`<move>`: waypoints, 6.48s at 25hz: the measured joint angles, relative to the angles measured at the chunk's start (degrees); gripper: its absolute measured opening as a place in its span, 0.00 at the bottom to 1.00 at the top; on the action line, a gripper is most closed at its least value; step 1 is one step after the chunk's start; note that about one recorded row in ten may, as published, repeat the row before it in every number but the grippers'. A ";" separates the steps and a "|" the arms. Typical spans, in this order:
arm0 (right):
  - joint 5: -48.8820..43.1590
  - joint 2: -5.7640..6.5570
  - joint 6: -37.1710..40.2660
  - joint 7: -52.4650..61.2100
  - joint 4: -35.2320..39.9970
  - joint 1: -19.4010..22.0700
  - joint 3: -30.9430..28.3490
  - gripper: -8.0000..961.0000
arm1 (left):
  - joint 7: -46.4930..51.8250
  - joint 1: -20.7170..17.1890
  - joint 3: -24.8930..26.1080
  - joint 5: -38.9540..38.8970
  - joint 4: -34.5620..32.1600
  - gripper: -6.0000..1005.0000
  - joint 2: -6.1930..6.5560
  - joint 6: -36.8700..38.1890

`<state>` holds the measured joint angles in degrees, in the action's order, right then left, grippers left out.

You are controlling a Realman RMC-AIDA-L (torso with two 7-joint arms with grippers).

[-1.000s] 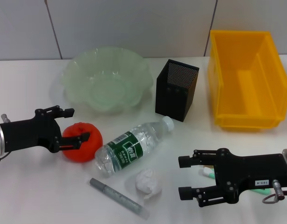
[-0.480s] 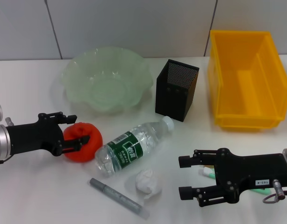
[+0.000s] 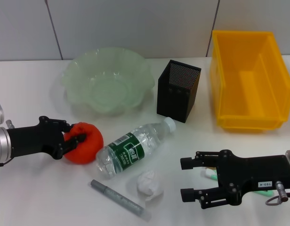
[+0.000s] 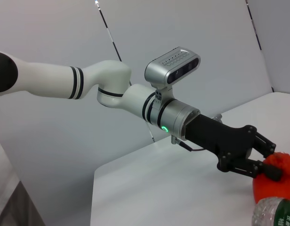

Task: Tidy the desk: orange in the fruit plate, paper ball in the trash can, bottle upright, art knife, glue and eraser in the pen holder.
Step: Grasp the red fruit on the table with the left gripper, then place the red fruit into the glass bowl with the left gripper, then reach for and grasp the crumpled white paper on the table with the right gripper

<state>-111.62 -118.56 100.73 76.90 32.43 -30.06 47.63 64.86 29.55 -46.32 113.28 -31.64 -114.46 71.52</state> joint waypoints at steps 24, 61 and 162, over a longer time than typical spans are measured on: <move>0.00 -0.20 -0.27 -0.32 -0.31 -0.47 0.00 0.85 | -2.17 6.46 11.86 -19.21 2.13 0.12 -3.91 -5.75; -0.10 -0.07 -0.34 -0.37 -0.27 -0.60 -0.03 0.85 | 1.15 9.78 10.53 -19.65 7.57 0.84 -3.19 -6.06; -9.23 -1.34 -26.77 19.47 -4.35 -23.62 29.12 0.84 | 1.98 -4.06 -2.02 -6.68 -1.51 0.84 0.92 26.14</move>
<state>-120.85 -119.90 73.96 96.37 28.08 -53.68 76.76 66.84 25.49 -48.33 106.61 -33.15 -113.55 97.66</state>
